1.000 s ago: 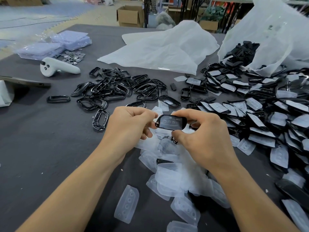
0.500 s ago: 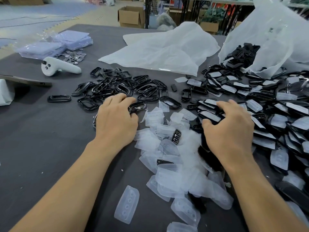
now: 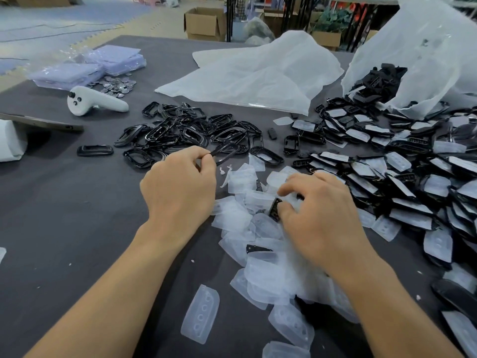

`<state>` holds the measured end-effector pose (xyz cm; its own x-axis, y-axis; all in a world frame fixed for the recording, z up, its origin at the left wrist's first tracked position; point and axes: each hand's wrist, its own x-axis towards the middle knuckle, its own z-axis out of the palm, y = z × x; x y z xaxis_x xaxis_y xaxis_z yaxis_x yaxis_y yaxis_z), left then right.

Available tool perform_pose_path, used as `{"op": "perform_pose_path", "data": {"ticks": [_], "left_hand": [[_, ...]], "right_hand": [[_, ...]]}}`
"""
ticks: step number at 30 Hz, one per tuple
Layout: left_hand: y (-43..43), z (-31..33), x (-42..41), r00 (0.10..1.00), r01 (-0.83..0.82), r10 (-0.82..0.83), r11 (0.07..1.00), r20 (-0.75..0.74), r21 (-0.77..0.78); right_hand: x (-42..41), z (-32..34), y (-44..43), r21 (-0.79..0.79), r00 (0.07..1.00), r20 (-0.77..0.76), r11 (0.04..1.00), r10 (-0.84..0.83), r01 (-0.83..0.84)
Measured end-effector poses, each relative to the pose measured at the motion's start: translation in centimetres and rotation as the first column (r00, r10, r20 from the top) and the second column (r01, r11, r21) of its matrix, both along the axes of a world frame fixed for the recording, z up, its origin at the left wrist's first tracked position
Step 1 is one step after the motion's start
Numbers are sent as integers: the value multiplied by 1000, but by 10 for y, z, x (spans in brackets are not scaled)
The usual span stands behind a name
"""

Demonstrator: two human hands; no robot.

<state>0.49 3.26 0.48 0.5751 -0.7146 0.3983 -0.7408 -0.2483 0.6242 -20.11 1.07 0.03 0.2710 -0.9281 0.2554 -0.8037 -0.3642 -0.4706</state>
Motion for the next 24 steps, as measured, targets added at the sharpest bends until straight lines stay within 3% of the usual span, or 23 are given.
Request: {"op": "perform_pose_path", "data": {"ticks": [2, 4, 6, 10, 18, 21, 24], "left_hand": [[4, 0, -3, 986, 103, -107, 994, -129, -44], [8, 2, -7, 941, 178, -201, 978, -272, -106], [10, 4, -10, 918, 202, -240, 968, -317, -148], [9, 5, -11, 881, 227, -300, 946, -365, -230], [4, -1, -7, 782, 181, -233, 972, -578, -147], [2, -1, -7, 747, 168, -229, 973, -624, -155], [2, 1, -8, 681, 178, -250, 968, -688, -175]], "right_hand": [[-2, 2, -1, 26, 1000, 24, 1000, 11, -12], [-2, 5, -2, 74, 990, 141, 997, -30, 19], [-3, 8, -3, 108, 974, 219, 994, -57, 34], [-2, 12, 0, 163, 988, 156, 987, -7, -19], [-2, 12, 1, 172, 989, 103, 978, 102, -118], [-1, 11, 0, 192, 981, 191, 979, 25, -62], [-1, 13, -2, 267, 904, 417, 963, -93, -24]]}}
